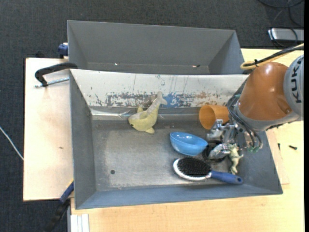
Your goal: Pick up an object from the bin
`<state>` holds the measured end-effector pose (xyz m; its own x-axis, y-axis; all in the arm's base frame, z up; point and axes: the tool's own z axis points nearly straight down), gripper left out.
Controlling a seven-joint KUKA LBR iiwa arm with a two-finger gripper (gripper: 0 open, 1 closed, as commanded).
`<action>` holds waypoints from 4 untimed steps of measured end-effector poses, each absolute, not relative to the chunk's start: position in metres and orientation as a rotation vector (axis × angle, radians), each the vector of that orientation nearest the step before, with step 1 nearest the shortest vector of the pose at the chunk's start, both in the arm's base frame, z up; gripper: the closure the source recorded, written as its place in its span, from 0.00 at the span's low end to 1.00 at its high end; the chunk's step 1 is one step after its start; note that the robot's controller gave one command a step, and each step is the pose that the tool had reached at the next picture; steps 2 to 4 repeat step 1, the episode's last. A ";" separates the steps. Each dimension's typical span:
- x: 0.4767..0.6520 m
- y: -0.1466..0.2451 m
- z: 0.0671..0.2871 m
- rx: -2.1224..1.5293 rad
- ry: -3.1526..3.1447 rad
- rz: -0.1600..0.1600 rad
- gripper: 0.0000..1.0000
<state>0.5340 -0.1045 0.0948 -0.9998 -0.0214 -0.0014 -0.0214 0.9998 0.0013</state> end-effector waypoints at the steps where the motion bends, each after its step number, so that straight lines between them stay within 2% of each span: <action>1: 0.535 -0.095 0.257 -0.063 3.125 -0.004 1.00; 4: 0.535 -0.095 0.257 -0.063 3.125 -0.004 1.00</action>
Offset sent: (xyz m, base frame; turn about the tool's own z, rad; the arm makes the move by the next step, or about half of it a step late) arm -0.0022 0.0096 0.1564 -0.0193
